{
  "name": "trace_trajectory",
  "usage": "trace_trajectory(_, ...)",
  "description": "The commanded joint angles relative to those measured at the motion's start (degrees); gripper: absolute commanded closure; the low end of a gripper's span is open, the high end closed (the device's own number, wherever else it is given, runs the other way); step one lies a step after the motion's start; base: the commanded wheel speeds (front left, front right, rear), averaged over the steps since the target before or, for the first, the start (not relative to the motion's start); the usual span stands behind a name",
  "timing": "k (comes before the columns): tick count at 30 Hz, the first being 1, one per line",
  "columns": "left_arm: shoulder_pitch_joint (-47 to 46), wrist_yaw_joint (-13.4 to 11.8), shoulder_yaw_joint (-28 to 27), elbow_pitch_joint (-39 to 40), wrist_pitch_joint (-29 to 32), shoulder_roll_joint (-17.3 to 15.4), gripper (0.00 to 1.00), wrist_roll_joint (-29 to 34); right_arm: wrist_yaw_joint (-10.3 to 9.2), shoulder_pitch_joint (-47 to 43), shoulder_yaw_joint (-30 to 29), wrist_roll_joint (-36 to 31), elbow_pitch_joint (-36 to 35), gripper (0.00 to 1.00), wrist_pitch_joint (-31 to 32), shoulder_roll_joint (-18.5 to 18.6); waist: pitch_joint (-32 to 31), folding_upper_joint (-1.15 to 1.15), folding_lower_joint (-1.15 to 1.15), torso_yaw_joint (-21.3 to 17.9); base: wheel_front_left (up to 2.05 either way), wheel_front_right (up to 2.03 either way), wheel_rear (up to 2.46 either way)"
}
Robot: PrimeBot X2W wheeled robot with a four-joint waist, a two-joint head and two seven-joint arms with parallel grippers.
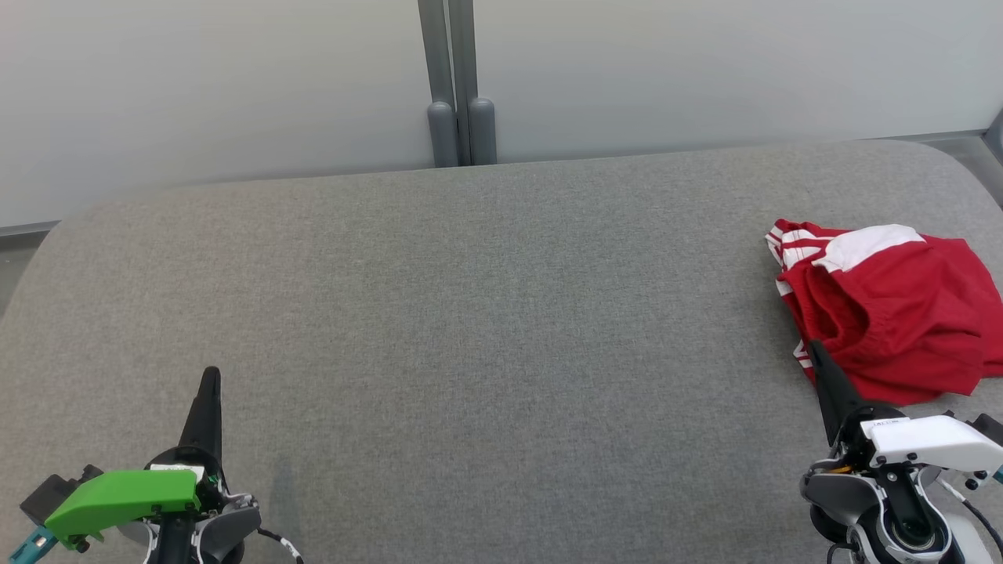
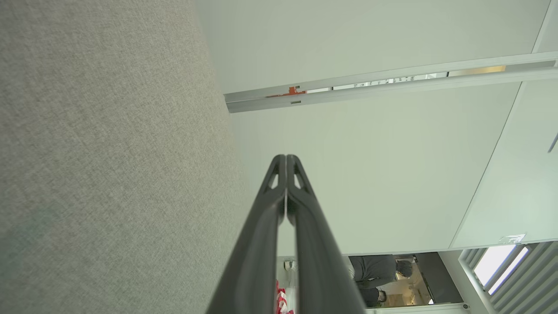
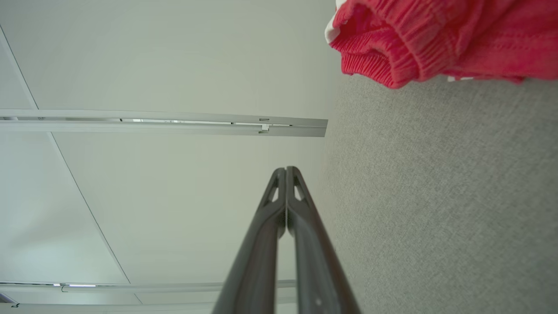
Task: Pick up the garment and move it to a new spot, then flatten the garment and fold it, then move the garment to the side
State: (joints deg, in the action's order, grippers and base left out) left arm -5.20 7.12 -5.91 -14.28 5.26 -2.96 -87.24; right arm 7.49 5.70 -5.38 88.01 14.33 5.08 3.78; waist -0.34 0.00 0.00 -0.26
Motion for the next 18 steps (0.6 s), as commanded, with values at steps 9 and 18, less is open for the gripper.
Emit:
trace_trajectory(9,-1.38,0.47,-0.68,0.29,1.16,0.06,1.00,-4.13,0.00,0.68,-1.09,3.41,-0.45,1.00,1.36,-0.73,0.35,0.00,0.00,0.18,0.00,0.00,0.00)
trace_trajectory(18,-1.40,0.53,-0.78,0.27,1.51,0.09,1.00,-5.17,0.00,0.67,-1.40,4.51,-0.45,1.00,1.72,-0.98,0.51,0.00,0.00,0.26,0.00,0.00,0.00)
